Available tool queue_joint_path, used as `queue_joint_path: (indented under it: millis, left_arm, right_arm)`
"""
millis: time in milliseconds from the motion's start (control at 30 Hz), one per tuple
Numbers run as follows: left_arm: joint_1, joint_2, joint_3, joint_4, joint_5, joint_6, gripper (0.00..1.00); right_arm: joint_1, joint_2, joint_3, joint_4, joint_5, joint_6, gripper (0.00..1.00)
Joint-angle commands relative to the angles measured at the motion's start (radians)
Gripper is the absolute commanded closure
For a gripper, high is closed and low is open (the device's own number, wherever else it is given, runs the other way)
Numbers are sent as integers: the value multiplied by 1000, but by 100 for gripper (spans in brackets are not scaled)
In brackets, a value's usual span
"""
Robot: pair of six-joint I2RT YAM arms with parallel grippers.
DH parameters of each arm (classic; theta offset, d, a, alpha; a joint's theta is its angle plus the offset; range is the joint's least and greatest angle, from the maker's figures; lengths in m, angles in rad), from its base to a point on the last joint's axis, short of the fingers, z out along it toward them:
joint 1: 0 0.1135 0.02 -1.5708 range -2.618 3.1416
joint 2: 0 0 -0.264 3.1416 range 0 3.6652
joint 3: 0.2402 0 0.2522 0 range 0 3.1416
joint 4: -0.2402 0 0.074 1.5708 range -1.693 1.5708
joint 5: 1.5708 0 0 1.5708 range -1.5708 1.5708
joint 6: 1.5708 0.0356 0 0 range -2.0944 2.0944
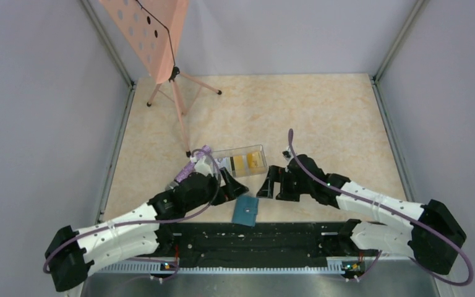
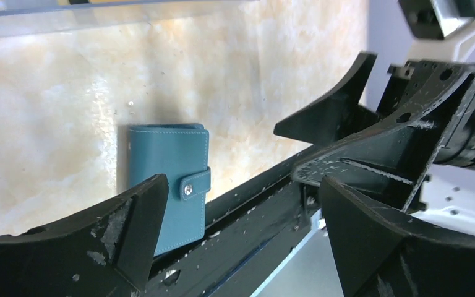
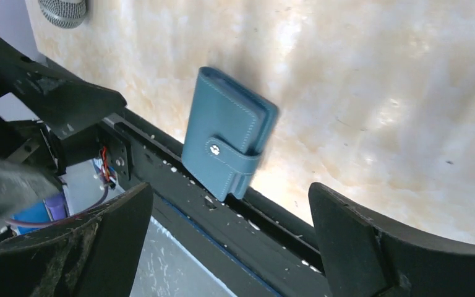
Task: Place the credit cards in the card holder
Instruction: Reset both arms
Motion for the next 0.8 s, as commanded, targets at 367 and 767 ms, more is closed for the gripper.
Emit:
queue_joint_path:
  millis: [367, 767]
  left_arm:
    - [258, -303, -144, 110, 148, -10, 1]
    - [722, 164, 150, 27, 601, 268, 1]
  right_arm:
    - [-244, -170, -58, -67, -110, -117, 1]
    - [-797, -16, -9, -52, -357, -287, 1]
